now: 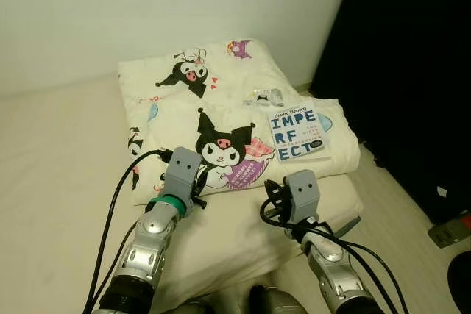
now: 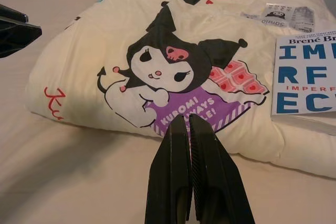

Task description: Clean up the room

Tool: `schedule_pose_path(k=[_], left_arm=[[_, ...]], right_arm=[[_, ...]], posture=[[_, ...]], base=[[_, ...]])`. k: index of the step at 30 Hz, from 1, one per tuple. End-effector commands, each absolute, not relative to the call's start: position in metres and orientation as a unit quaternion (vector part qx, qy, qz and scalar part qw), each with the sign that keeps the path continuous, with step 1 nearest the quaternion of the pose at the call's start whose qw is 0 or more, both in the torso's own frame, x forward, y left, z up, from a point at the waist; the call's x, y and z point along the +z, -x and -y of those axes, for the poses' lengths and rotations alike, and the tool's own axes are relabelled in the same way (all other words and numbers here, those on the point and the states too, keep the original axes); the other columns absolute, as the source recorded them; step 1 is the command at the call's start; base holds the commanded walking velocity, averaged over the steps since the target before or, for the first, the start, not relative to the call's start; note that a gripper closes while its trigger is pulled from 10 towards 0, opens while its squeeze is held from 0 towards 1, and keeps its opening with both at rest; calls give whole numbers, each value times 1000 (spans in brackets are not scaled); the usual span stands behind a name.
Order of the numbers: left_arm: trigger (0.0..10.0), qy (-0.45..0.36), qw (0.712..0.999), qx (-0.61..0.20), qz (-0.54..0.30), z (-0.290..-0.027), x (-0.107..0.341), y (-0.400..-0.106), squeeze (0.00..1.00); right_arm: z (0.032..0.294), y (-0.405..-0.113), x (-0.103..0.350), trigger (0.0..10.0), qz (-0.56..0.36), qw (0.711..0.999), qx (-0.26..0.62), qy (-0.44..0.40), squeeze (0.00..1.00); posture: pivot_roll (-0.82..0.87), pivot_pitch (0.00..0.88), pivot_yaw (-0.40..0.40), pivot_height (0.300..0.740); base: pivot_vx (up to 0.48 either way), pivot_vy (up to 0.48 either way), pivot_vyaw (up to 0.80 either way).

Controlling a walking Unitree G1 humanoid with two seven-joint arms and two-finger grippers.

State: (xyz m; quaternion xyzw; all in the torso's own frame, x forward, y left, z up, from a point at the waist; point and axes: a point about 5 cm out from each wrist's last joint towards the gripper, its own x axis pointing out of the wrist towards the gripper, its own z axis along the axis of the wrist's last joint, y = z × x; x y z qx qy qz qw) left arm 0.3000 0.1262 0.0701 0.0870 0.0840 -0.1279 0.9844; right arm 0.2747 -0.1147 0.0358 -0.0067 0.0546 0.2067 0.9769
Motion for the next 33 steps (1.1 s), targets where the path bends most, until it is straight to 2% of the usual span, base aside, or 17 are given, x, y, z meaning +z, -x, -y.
schedule_pose_path(k=[1,10,14,33], left_arm=[[10000,-85,984,-124,-92,-128,68,-298,0],[10000,-83,985,-118,-92,-129,69,-299,0],[10000,-82,986,-117,-91,-130,70,-299,0],[10000,-94,985,-118,-84,-132,72,-300,0]], right_arm=[[116,-272,32,10000,-64,977,205,2,0],[116,-273,33,10000,-64,976,207,4,0],[116,-274,33,10000,-64,976,207,5,0],[116,-273,33,10000,-64,976,208,6,0]], posture=[[-92,66,25,740],[-91,63,22,740],[-92,62,22,740],[-93,53,24,740]], base=[[0,0,0],[0,0,0],[0,304,0],[0,0,0]])
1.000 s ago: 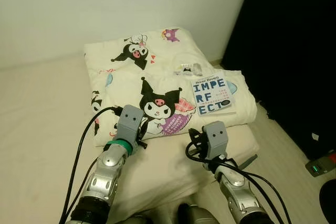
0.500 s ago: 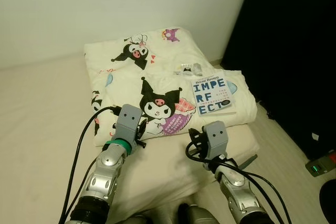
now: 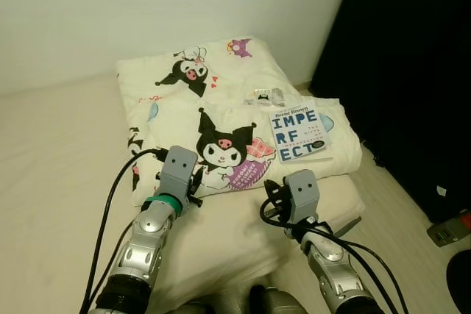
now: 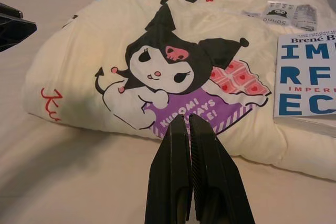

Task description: Clean up the room

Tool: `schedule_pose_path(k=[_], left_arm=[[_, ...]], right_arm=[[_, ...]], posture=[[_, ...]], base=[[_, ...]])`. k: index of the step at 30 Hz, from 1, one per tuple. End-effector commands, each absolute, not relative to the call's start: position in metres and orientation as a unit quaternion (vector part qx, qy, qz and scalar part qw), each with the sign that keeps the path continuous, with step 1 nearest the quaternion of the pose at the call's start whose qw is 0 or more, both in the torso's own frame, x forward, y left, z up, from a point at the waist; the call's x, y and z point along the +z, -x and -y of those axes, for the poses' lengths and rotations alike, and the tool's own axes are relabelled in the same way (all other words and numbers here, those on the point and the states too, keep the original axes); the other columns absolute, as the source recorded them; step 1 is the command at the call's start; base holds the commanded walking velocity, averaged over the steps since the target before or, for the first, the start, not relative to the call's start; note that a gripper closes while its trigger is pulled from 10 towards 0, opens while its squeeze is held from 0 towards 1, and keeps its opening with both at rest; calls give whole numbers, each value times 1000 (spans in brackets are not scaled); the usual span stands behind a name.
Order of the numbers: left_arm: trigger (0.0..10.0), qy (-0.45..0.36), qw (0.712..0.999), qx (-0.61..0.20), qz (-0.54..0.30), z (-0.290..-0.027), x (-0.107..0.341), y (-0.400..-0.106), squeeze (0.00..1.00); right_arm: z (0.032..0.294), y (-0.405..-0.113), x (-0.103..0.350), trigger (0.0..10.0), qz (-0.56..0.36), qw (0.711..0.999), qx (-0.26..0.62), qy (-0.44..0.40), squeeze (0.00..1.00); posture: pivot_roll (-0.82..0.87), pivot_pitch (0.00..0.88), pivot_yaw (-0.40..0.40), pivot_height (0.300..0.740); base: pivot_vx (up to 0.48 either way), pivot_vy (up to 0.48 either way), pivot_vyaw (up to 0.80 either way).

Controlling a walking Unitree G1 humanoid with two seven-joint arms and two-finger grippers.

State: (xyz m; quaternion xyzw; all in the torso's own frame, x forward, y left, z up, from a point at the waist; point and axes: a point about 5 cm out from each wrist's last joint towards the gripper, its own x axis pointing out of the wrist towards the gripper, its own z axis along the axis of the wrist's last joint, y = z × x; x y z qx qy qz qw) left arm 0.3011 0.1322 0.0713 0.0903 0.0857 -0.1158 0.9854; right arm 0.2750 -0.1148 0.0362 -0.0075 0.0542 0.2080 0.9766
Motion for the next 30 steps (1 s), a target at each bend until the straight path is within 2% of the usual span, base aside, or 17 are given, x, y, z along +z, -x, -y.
schedule_pose_path(k=[1,4,11,30], left_arm=[[10000,-94,985,-118,-84,-132,72,-300,0],[10000,-99,984,-120,-81,-131,72,-300,0],[10000,-100,985,-120,-80,-131,72,-300,0],[10000,-98,985,-119,-80,-130,72,-301,0]], right_arm=[[116,-273,33,10000,-64,976,208,6,0],[116,-273,33,10000,-64,976,208,6,0],[116,-273,33,10000,-63,976,208,6,0],[117,-273,33,10000,-63,977,205,6,0]], posture=[[-93,53,24,740],[-93,53,24,740],[-95,55,25,740],[-102,56,29,740]], base=[[0,0,0],[0,0,0],[0,-463,0],[0,-276,0]])
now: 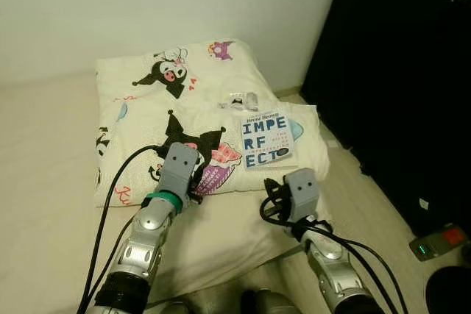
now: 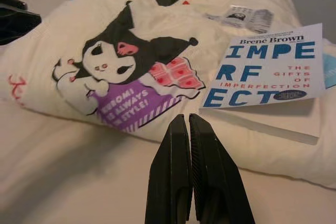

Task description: Clean up the room

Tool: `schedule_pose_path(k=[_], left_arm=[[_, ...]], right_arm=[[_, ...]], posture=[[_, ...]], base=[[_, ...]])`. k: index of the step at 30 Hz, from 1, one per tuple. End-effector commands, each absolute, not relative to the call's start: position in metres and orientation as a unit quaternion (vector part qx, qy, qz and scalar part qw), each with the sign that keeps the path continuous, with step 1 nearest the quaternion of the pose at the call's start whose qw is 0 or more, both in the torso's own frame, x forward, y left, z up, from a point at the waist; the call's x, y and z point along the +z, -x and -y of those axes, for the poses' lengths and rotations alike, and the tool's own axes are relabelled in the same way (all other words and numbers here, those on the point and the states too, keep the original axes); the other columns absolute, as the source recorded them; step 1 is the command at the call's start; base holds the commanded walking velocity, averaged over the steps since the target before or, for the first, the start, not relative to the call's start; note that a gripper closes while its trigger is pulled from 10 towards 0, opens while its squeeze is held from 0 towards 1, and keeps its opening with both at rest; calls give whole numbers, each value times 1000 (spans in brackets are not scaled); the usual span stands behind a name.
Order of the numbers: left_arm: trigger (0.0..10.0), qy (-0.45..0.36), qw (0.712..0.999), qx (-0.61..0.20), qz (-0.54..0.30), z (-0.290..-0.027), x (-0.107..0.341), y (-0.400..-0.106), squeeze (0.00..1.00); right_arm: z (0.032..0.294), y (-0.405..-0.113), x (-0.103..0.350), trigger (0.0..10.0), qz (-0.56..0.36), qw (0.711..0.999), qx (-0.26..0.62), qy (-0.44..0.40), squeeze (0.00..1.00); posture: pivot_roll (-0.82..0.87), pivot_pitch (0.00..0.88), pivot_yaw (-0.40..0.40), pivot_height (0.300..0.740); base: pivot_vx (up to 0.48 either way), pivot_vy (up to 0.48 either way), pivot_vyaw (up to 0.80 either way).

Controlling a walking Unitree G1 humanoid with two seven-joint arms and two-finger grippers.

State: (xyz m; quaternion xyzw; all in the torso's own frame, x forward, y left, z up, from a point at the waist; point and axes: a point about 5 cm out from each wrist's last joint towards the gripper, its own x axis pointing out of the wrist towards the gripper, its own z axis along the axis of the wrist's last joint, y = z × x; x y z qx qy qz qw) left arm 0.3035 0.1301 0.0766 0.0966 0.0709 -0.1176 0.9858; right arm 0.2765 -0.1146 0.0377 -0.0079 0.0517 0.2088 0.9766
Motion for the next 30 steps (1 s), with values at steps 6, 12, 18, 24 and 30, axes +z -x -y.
schedule_pose_path(k=[6,12,18,24,30], left_arm=[[10000,-99,985,-118,-79,-130,72,-302,0],[10000,-99,985,-116,-79,-131,72,-302,0],[10000,-99,985,-116,-78,-131,72,-302,0],[10000,-99,985,-115,-78,-131,72,-302,0],[10000,-100,985,-115,-80,-131,72,-302,0]], right_arm=[[117,-273,33,10000,-62,977,204,5,0],[117,-273,34,10000,-62,977,204,5,0],[117,-273,33,10000,-62,977,204,5,0],[117,-273,33,10000,-62,977,204,5,0],[117,-273,34,10000,-62,977,204,5,0]], posture=[[-102,57,30,740],[-103,58,30,740],[-103,58,30,740],[-104,59,31,740],[-104,58,31,740]], base=[[0,-366,0],[0,-424,0],[0,-376,0],[0,-358,0],[0,-288,0]])
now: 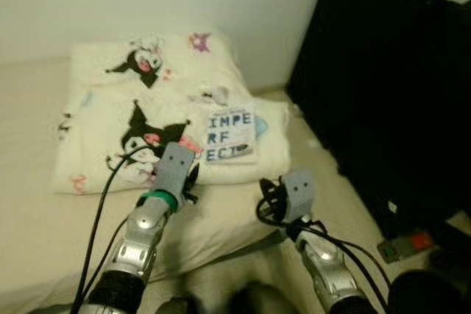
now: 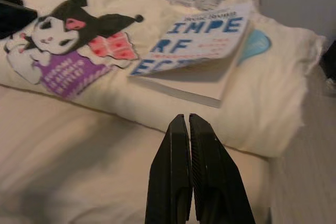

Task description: Clean up the room

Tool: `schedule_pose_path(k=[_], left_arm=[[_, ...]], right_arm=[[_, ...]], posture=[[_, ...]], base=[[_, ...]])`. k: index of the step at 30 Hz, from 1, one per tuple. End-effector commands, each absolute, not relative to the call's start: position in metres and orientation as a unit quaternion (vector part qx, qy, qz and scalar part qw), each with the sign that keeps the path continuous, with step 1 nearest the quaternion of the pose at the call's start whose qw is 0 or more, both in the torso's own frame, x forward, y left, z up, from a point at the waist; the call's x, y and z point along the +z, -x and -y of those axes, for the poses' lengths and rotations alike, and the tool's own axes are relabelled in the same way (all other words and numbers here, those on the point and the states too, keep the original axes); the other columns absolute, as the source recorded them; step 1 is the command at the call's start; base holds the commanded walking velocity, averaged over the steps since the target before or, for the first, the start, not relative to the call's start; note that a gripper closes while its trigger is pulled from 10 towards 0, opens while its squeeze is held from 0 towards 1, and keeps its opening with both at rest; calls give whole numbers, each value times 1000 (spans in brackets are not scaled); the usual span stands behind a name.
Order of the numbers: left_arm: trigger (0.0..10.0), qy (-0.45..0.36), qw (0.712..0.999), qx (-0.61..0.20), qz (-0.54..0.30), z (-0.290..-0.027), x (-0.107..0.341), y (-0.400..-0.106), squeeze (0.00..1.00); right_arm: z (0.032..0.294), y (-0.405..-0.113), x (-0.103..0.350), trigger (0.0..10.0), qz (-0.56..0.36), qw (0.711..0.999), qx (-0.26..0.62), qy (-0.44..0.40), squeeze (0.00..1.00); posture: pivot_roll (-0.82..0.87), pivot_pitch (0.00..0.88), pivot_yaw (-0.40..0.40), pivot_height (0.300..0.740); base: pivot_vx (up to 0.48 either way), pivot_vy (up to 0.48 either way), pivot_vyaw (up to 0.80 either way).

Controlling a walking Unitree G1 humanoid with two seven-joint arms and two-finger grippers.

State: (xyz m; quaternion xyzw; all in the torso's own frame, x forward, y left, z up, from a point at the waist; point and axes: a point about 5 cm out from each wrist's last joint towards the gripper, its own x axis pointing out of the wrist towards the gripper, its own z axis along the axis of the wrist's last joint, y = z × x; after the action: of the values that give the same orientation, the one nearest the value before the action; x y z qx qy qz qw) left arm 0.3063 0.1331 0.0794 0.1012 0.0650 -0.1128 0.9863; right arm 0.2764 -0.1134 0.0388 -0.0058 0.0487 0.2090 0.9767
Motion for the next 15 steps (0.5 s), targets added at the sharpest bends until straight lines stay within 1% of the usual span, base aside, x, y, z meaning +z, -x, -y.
schedule_pose_path(k=[1,5,15], left_arm=[[10000,-100,985,-115,-80,-131,72,-302,0],[10000,-101,985,-114,-81,-131,72,-303,0],[10000,-98,985,-109,-90,-132,70,-303,0]], right_arm=[[117,-273,34,10000,-61,977,204,5,0],[117,-273,34,10000,-61,977,204,5,0],[117,-273,34,10000,-60,977,205,4,0]], posture=[[-104,58,31,740],[-104,58,31,740],[-107,59,33,740]], base=[[0,-259,0],[0,-257,0],[0,0,0]])
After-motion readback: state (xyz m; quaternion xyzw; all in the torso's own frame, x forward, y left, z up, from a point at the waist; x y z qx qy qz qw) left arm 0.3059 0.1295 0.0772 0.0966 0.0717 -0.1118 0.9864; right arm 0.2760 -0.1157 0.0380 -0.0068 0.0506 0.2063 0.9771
